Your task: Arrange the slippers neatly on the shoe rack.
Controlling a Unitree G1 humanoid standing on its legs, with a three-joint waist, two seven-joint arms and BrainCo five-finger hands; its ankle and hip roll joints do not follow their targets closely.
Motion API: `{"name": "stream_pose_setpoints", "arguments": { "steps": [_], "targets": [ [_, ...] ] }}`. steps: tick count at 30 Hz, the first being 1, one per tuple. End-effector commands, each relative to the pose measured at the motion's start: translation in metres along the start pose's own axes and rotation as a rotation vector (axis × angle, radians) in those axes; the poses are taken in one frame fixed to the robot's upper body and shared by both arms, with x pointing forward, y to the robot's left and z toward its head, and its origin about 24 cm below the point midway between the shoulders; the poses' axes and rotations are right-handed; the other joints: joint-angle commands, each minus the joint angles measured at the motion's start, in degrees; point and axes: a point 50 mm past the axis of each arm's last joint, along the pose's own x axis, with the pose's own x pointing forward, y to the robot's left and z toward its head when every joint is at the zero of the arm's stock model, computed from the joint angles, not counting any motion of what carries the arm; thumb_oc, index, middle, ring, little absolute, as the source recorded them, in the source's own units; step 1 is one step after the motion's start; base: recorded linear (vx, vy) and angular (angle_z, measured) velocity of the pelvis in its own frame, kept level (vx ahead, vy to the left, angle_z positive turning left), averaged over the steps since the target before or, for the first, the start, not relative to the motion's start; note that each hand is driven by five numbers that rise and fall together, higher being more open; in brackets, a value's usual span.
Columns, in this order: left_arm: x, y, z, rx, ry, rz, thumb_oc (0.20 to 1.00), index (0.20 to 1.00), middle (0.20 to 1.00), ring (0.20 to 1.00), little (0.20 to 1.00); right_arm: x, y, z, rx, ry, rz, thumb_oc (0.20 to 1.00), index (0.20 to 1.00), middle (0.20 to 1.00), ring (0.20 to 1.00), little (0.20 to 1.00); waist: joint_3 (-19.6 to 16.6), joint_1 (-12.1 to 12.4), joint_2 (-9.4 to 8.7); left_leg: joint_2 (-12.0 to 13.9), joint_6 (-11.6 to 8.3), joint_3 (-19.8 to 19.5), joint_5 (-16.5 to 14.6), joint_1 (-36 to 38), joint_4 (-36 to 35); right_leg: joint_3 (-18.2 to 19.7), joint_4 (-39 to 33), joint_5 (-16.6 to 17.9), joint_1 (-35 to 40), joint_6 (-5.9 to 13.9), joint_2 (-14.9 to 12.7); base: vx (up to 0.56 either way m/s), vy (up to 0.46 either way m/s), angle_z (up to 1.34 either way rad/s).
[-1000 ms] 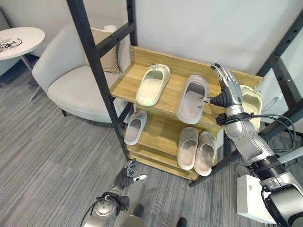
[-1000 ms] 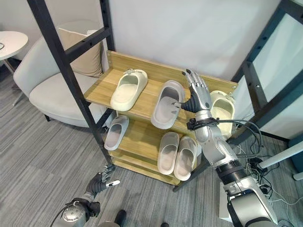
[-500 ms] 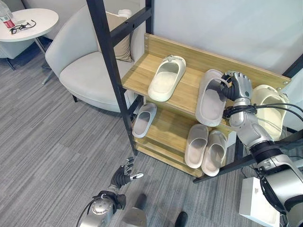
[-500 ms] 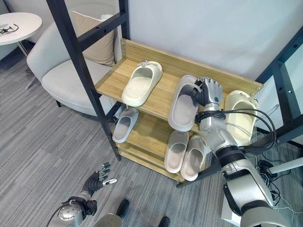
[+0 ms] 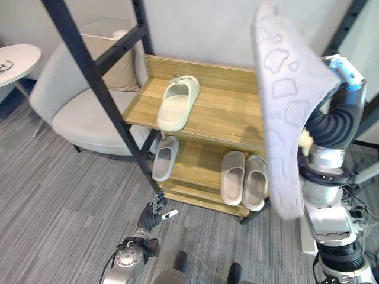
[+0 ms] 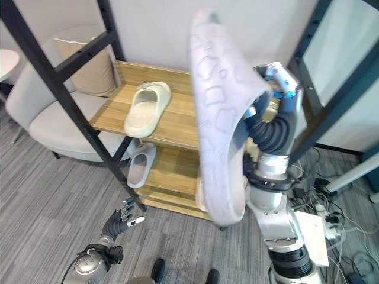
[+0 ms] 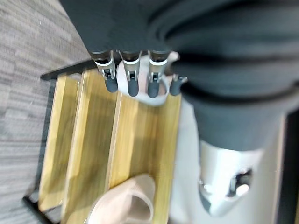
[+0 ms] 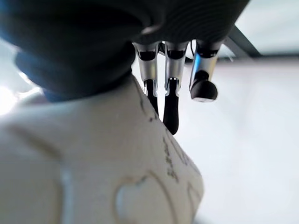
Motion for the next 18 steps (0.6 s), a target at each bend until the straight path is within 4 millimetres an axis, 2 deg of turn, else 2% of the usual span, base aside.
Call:
{"name": "stream_pose_setpoints", "arguments": {
  "steps": [1, 2, 3, 4, 5, 6, 9, 13, 15, 16, 17, 18],
  "targets": [
    [0.008, 0.003, 0.019, 0.044, -0.082, -0.001, 1.0, 1.0, 1.0, 1.0, 1.0, 0.017, 0.024, 0.017, 0.461, -0.069, 0.141, 0.2, 0.2, 0.2, 0.2, 0.2, -0.9, 2.6, -1.2, 0.7, 0.5, 1.4, -5.6, 3.7, 0.2, -0.2, 0.2, -7.0, 4.8, 2.31, -1.6, -0.08, -0.068, 0.07],
    [0.009, 0.002, 0.018, 0.042, -0.079, -0.001, 1.0, 1.0, 1.0, 1.0, 1.0, 0.017, 0.04, 0.016, 0.597, -0.034, 0.189, 0.2, 0.2, 0.2, 0.2, 0.2, -1.0, 3.1, -1.22, 0.9, 0.27, 1.0, -5.4, 3.5, 0.2, -0.7, 0.3, -7.1, 5.0, 2.1, -1.5, -0.06, -0.048, 0.06],
    [0.009, 0.002, 0.019, 0.042, -0.08, 0.0, 1.0, 1.0, 1.0, 1.0, 1.0, 0.017, 0.04, 0.015, 0.599, -0.035, 0.19, 0.2, 0.2, 0.2, 0.2, 0.2, -1.0, 2.9, -1.25, 0.9, 0.26, 0.9, -5.4, 3.5, 0.2, -0.8, 0.3, -7.2, 5.0, 2.09, -1.5, -0.05, -0.043, 0.03],
    [0.011, 0.001, 0.019, 0.035, -0.081, 0.001, 1.0, 1.0, 1.0, 1.0, 1.0, 0.017, 0.055, 0.014, 0.731, 0.007, 0.23, 0.2, 0.2, 0.2, 0.2, 0.2, -1.0, 3.7, -1.25, 1.0, -0.04, 0.3, -5.0, 3.3, 0.2, -1.4, 0.5, -7.4, 5.1, 1.76, -1.3, -0.02, -0.026, 0.11],
    [0.011, 0.001, 0.019, 0.035, -0.082, 0.002, 1.0, 1.0, 1.0, 1.0, 1.0, 0.017, 0.056, 0.014, 0.733, 0.006, 0.23, 0.2, 0.2, 0.2, 0.2, 0.2, -1.0, 3.6, -1.27, 1.0, -0.05, 0.2, -5.0, 3.3, 0.2, -1.5, 0.5, -7.4, 5.2, 1.75, -1.3, -0.06, -0.073, 0.39],
    [0.013, 0.001, 0.02, 0.018, -0.086, 0.007, 1.0, 1.0, 1.0, 1.0, 1.0, 0.011, 0.076, 0.004, 0.837, 0.1, 0.292, 0.2, 0.2, 0.2, 0.2, 0.2, -0.7, 5.1, -1.33, 1.2, -0.63, -1.5, -4.3, 2.7, 0.2, -3.1, 0.8, -7.9, 5.6, 1.3, -1.2, -0.05, -0.067, 0.49],
    [0.014, 0.001, 0.021, 0.01, -0.093, 0.011, 1.0, 1.0, 1.0, 1.0, 1.0, 0.0, 0.086, -0.006, 0.857, 0.179, 0.334, 0.2, 0.2, 0.2, 0.2, 0.2, -0.4, 5.7, -1.39, 1.2, -1.07, -2.9, -3.9, 2.1, 0.2, -4.7, 1.1, -8.2, 5.8, 1.1, -1.1, -0.03, -0.043, 0.52],
    [0.018, 0.0, 0.026, -0.044, -0.118, 0.043, 1.0, 1.0, 1.0, 1.0, 1.0, -0.028, 0.09, -0.036, 0.744, 0.357, 0.368, 0.2, 0.2, 0.2, 0.2, 0.2, 0.8, 6.4, -1.44, 1.1, -1.4, -4.4, -3.7, 1.4, 0.6, -6.6, 2.3, -8.9, 5.6, 1.07, -1.2, -0.03, -0.033, 0.24],
    [0.027, -0.005, 0.043, -0.077, -0.188, 0.051, 1.0, 1.0, 1.0, 1.0, 1.0, -0.042, 0.082, -0.052, 0.549, 0.413, 0.368, 0.2, 0.2, 0.2, 0.2, 0.2, 3.0, 6.3, -1.12, 1.0, -1.34, -5.2, -3.8, 0.0, 2.6, -7.3, 5.4, -9.9, 4.1, 0.99, -1.7, -0.13, -0.021, 0.21],
    [0.03, -0.009, 0.051, -0.083, -0.219, 0.043, 1.0, 1.0, 1.0, 1.0, 1.0, -0.046, 0.08, -0.057, 0.485, 0.426, 0.371, 0.2, 0.2, 0.2, 0.2, 0.2, 4.4, 6.1, -0.91, 0.8, -1.22, -5.6, -4.2, -1.3, 4.5, -7.5, 7.4, -10.4, 2.8, 0.9, -2.1, -0.12, -0.006, 0.26],
    [0.03, -0.009, 0.052, -0.083, -0.22, 0.043, 1.0, 1.0, 1.0, 1.0, 1.0, -0.045, 0.08, -0.057, 0.483, 0.425, 0.371, 0.2, 0.2, 0.2, 0.2, 0.2, 4.5, 6.0, -0.92, 0.7, -1.2, -5.6, -4.3, -1.5, 4.9, -7.5, 7.7, -10.6, 2.6, 0.91, -2.2, -0.18, 0.015, 0.25],
    [0.034, -0.013, 0.064, -0.09, -0.264, 0.036, 1.0, 1.0, 1.0, 1.0, 1.0, -0.047, 0.076, -0.062, 0.406, 0.426, 0.372, 0.2, 0.2, 0.2, 0.2, 0.2, 6.4, 5.7, -0.57, 0.5, -1.04, -5.9, -4.8, -3.7, 7.6, -7.6, 10.3, -11.2, 0.5, 0.76, -2.9, -0.22, 0.038, 0.19]
  ]
}}
